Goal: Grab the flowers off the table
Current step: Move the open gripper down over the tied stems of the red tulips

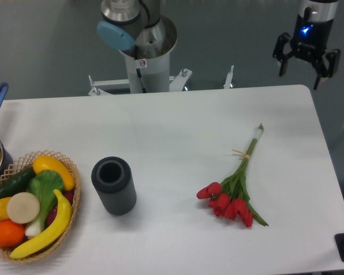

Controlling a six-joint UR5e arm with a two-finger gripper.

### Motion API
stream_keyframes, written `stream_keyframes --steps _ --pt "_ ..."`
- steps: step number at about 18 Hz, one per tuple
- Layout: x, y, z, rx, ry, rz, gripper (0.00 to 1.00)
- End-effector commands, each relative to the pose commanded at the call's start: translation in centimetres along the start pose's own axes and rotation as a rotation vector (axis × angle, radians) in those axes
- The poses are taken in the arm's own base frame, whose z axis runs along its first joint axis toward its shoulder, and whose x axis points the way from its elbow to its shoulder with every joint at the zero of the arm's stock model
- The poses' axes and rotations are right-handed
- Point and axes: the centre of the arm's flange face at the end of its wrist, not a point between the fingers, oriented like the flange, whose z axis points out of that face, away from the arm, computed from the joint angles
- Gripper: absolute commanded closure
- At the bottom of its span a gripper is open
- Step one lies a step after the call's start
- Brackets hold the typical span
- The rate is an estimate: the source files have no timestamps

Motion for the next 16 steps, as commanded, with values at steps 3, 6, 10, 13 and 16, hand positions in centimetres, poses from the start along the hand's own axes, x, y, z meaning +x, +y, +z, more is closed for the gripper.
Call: stream_keyframes --steps 3,6,10,13,16 --pt "0.9 -0.1 1.2 0.010 0.022 -0.077 0.00" --pt "1.1 -2.2 3.0 0.016 0.016 -0.165 0.00" --pt "1.1 -4.2 5.6 0.021 0.005 -0.226 0.00" --pt "1.1 -5.2 7.8 0.026 0.043 -0.232 0.00" --pt "1.0 -5.8 10.3 0.028 0.078 -0.221 0.00"
